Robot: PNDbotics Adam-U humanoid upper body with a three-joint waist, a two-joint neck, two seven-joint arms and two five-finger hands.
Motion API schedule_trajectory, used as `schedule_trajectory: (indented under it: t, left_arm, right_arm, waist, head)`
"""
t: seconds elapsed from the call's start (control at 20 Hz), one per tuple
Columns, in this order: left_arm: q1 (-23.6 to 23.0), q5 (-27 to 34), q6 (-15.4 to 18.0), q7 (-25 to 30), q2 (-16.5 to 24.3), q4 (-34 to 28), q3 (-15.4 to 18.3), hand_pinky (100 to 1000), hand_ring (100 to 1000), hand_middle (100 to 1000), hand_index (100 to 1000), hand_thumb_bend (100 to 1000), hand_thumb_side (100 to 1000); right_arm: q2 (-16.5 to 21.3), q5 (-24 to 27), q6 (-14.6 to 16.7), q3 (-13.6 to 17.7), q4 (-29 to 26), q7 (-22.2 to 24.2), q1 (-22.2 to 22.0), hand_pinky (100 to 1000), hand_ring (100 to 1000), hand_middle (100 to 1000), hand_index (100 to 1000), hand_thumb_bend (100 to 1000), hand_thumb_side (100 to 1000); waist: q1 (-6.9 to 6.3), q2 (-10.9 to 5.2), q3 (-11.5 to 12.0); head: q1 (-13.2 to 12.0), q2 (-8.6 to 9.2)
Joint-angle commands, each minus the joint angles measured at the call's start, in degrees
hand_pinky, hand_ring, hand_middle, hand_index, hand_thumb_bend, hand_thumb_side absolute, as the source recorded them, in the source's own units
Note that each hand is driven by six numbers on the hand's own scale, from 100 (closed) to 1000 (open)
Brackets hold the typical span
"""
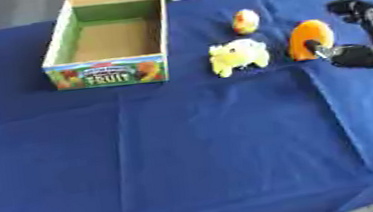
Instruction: Pick up objects on the table and place them in the box.
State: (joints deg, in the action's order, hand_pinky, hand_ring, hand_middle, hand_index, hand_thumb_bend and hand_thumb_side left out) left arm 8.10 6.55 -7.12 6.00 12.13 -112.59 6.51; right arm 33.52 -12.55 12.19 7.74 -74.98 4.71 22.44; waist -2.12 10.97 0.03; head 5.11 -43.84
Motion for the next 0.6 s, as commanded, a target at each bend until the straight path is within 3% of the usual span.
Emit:
schedule_trajectory:
  t: [0.05, 0.6]
  left_arm:
    - [0.3, -0.1, 0.0, -0.1, 1.5, -1.1, 0.1, 743, 620, 550, 747, 100, 517]
    - [0.2, -0.1, 0.1, 0.0, 1.5, -1.0, 0.1, 743, 620, 550, 747, 100, 516]
  right_arm:
    - [2.1, -1.0, 0.0, 0.2, 1.2, 0.3, 1.5, 903, 892, 780, 838, 484, 259]
    - [1.5, -3.5, 0.4, -0.8, 7.3, 1.3, 4.5, 899, 885, 769, 838, 484, 255]
  waist:
    - [0.15, -0.87, 0.0]
    - [-0.02, -1.17, -0.1]
  head:
    - [0.1, -0.27]
    - [0.2, -0.27]
